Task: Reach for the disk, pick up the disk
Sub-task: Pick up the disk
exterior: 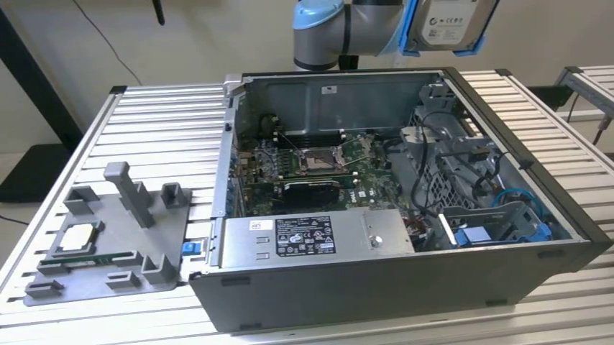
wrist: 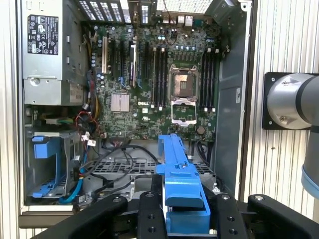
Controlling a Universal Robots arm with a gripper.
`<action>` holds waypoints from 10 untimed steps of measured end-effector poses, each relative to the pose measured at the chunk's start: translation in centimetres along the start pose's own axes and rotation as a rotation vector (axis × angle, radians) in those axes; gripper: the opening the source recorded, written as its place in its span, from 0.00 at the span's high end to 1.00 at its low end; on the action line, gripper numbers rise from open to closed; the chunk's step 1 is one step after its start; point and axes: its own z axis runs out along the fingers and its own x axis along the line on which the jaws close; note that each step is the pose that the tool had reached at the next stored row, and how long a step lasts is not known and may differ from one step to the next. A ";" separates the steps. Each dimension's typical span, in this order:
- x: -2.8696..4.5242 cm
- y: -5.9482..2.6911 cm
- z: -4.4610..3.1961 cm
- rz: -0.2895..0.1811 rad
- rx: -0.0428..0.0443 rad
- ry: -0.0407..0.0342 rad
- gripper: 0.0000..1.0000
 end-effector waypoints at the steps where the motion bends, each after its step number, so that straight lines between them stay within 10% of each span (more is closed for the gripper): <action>1: 0.11 0.00 -0.01 0.000 0.0000 0.0001 1.00; 10: 1.12 0.01 -0.05 0.000 0.0000 0.0001 1.00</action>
